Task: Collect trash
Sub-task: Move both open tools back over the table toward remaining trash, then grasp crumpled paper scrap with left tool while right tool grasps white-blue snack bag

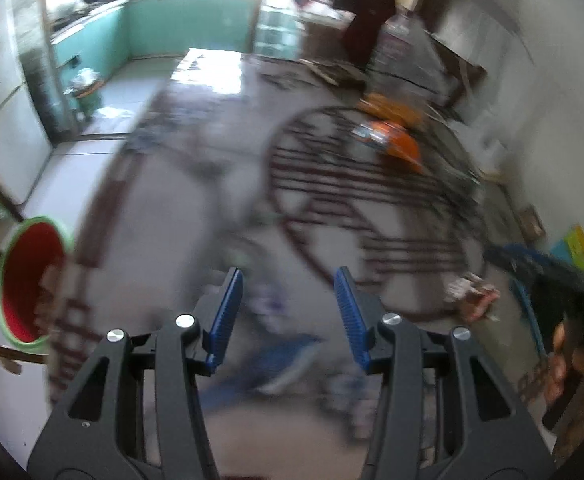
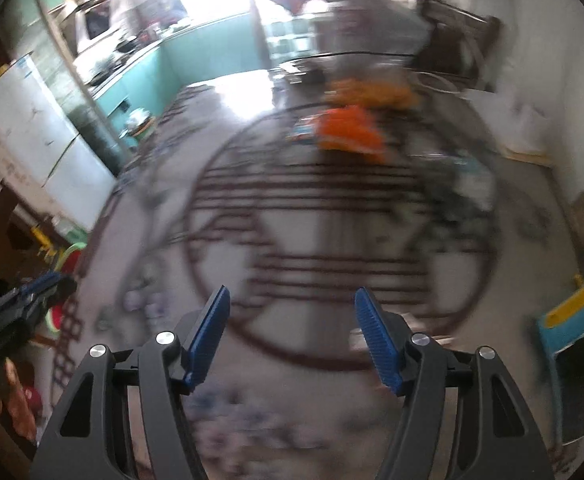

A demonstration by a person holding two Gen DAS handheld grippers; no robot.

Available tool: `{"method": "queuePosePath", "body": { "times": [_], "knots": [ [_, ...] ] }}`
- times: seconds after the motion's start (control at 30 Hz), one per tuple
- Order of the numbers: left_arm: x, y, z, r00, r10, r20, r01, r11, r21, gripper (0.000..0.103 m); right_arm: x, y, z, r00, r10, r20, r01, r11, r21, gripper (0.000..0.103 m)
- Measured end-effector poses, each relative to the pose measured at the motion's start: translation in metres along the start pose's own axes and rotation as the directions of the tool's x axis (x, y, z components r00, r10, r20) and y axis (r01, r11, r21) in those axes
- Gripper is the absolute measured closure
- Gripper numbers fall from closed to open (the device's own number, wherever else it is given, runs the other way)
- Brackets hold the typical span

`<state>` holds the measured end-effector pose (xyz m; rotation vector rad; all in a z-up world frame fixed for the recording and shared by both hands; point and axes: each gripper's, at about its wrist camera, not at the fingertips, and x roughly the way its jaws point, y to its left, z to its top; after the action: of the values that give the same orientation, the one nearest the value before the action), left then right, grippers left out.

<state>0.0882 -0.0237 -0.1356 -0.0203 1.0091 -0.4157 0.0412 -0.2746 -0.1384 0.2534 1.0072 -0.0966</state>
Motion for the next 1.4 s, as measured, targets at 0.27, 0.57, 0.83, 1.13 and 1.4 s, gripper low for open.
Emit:
{"method": "queuePosePath", "body": {
  "times": [0.27,0.57,0.83,1.13,1.4],
  "knots": [
    [0.026,-0.093,-0.006,0.991,-0.097,-0.088,0.11,0.982,0.152,0.034,0.01,-0.134,0.049,0.998,-0.049,0.033,0.041,0.978,0.205,0.034],
    [0.06,-0.151,-0.002,0.967,-0.164,-0.197,0.211,0.945,0.249,0.025,0.087,-0.195,0.101,1.0,0.012,-0.014,-0.006,0.93,0.368,0.034],
    [0.107,-0.189,-0.004,0.912,-0.241,-0.333,0.334,0.906,0.261,0.024,0.129,-0.212,0.11,0.993,0.096,-0.075,-0.056,0.904,0.423,0.066],
    [0.158,-0.218,-0.012,0.863,-0.268,-0.429,0.393,0.89,0.233,0.024,0.085,-0.203,0.108,0.994,0.105,0.037,-0.112,0.924,0.365,0.07],
    [0.166,-0.212,-0.013,0.864,-0.265,-0.427,0.381,0.9,0.212,0.071,0.065,-0.181,0.103,0.991,0.113,0.065,-0.129,0.932,0.338,0.069]
  ]
}}
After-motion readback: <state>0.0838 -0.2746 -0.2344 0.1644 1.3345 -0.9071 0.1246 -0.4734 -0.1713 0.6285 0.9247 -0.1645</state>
